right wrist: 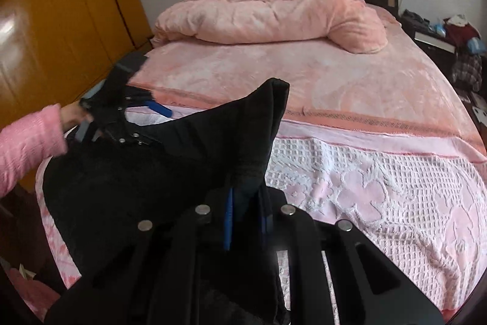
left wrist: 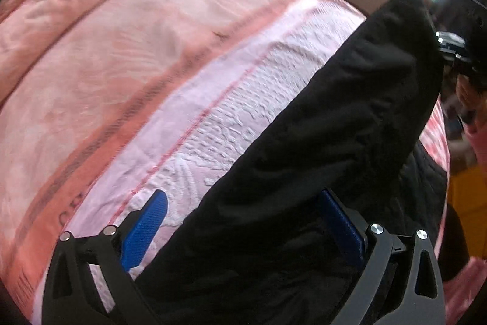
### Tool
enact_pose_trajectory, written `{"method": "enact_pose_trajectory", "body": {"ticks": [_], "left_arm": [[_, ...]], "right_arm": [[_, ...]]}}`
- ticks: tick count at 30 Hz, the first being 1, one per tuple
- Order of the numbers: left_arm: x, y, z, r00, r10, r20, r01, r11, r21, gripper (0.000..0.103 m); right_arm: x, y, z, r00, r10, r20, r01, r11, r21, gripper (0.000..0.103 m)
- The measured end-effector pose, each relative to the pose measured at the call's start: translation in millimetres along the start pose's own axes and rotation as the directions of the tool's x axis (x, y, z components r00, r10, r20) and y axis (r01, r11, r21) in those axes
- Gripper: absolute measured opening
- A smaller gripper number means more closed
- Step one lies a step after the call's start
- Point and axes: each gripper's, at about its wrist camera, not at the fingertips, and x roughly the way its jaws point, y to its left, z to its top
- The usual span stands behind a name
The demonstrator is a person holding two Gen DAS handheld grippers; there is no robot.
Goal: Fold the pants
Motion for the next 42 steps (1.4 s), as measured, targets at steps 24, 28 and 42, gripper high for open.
{"method": "enact_pose_trajectory", "body": {"ticks": [24, 28, 42], "left_arm": [[-87, -138, -88, 0.793, 0.568, 0.221, -0.566, 0.821, -0.080, 0.006], [-83, -197, -129, 0.769, 0.593, 0.238, -0.603, 0.797, -0.038, 0.006], [-38, -336, -217, 0.824, 0.535, 0.184, -0.541, 0.841, -0.019, 0.006]], "right_arm": [[-18, 20, -38, 0.989, -0.132, 0.074, 0.123, 0.986, 0.108, 0.012], [-22, 21, -78, 0.992, -0.118, 0.042, 0.109, 0.980, 0.169, 0.009], [-59, 46, -183, 0.985, -0.157, -0.078, 0.171, 0.956, 0.238, 0.009]]}}
